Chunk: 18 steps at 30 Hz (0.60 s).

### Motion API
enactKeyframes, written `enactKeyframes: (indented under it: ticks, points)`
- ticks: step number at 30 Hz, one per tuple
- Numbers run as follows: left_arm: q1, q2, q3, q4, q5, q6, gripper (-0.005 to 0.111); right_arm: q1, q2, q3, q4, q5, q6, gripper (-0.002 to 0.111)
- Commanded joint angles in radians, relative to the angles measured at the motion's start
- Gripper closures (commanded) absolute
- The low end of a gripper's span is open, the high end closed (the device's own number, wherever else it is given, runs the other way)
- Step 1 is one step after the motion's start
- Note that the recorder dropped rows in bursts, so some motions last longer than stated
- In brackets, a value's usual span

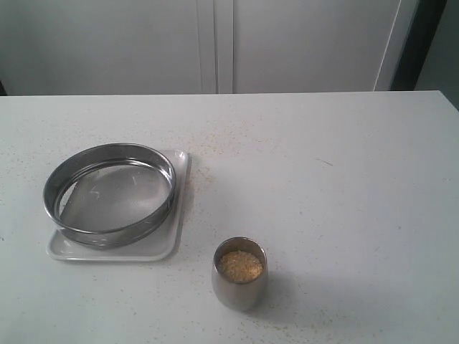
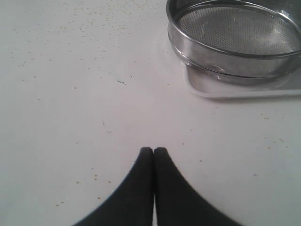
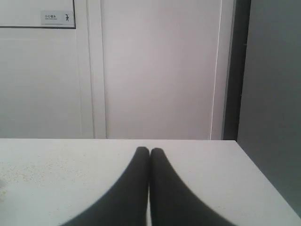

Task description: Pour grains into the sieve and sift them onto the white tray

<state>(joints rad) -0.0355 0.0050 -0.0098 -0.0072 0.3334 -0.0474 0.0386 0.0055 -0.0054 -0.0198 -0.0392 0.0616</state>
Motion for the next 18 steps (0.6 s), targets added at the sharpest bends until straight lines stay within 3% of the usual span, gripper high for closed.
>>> enactKeyframes:
  ticks: [1,18]
  points:
    - [0.003,-0.005,0.010,-0.006,0.009,0.000,0.107,0.001,-0.006,0.005,-0.003,-0.036,0.004,0.108]
    - [0.003,-0.005,0.010,-0.006,0.009,0.000,0.107,0.001,-0.006,0.005,-0.003,-0.119,-0.040,0.108]
